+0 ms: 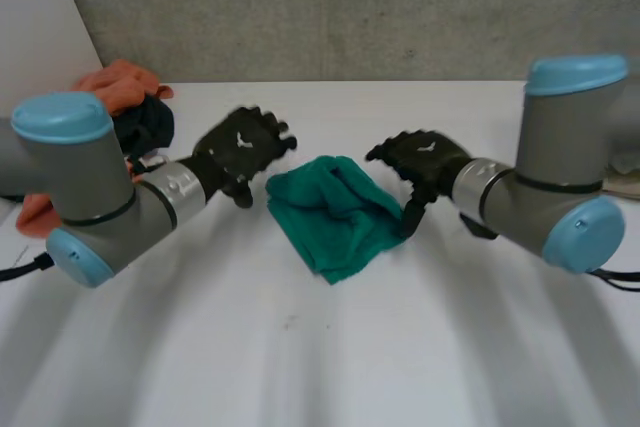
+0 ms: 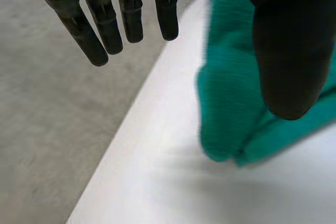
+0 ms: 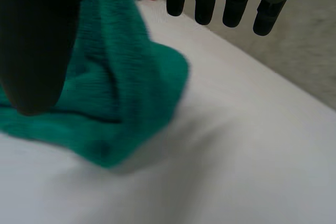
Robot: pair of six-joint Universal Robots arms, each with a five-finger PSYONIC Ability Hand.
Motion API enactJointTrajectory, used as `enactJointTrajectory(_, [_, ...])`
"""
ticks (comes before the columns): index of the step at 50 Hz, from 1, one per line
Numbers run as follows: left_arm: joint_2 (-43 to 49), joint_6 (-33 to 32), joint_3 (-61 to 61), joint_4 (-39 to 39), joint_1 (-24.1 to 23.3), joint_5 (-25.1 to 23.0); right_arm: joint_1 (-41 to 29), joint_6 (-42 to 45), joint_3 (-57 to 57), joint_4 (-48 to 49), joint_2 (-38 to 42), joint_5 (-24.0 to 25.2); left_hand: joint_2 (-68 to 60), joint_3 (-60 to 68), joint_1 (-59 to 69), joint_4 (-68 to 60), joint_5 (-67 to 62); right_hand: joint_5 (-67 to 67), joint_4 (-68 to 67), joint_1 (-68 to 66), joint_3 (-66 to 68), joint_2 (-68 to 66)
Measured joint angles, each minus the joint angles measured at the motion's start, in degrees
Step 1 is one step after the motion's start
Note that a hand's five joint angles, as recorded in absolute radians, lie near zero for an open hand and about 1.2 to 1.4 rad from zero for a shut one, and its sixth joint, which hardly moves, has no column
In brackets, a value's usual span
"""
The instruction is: Fold the laundry.
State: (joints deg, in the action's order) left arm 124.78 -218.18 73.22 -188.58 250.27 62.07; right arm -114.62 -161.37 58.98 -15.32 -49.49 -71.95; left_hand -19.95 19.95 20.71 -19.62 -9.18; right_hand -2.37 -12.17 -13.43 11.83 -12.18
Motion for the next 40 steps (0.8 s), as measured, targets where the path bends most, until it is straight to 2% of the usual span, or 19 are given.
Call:
enactJointTrajectory(3, [-0.4,4.9,-1.2,0.0,-0.4,2.6,-1.4,1.7,1.4,0.3,0.9,1.3,0.2,-0.1,0.0,0.1,0.2,0.0,0.0,0.0,0.0,0.0])
enactJointTrajectory(8, [-0.6,11.5,-2.5,0.4,-1.7,4.9,-2.7,10.1,5.3,0.4,1.7,2.5,0.2,-0.1,0.0,0.1,0.2,0.0,0.0,0.0,0.0,0.0])
enactJointTrajectory(12, [-0.4,15.1,-3.9,1.2,-3.3,6.6,-2.5,19.1,9.0,1.5,1.0,1.7,0.2,-0.1,0.0,0.1,0.2,0.0,0.0,1.2,0.0,0.3])
enactJointTrajectory(16, [0.5,17.3,-5.9,3.6,-5.3,9.2,-1.6,22.8,11.6,3.6,-0.8,0.2,-0.3,0.1,0.2,-0.6,-1.1,0.0,0.0,2.5,0.0,0.9])
enactJointTrajectory(27, [8.4,22.0,-13.4,17.4,-13.9,20.6,2.2,17.6,16.5,9.5,-9.2,0.2,-0.6,0.1,0.2,-1.2,-2.0,0.0,0.0,2.5,0.0,0.9])
enactJointTrajectory(33, [10.2,22.5,-14.7,21.0,-16.1,26.1,2.5,16.0,15.2,10.2,-7.8,0.5,-0.6,0.1,0.2,-1.2,-1.9,0.0,0.0,2.5,0.0,0.9])
enactJointTrajectory(40, [6.1,22.6,-12.9,21.2,-15.4,27.5,0.9,18.4,12.6,9.7,-3.6,1.9,-0.6,0.1,0.2,-1.2,-1.9,0.0,0.0,2.5,0.0,0.9])
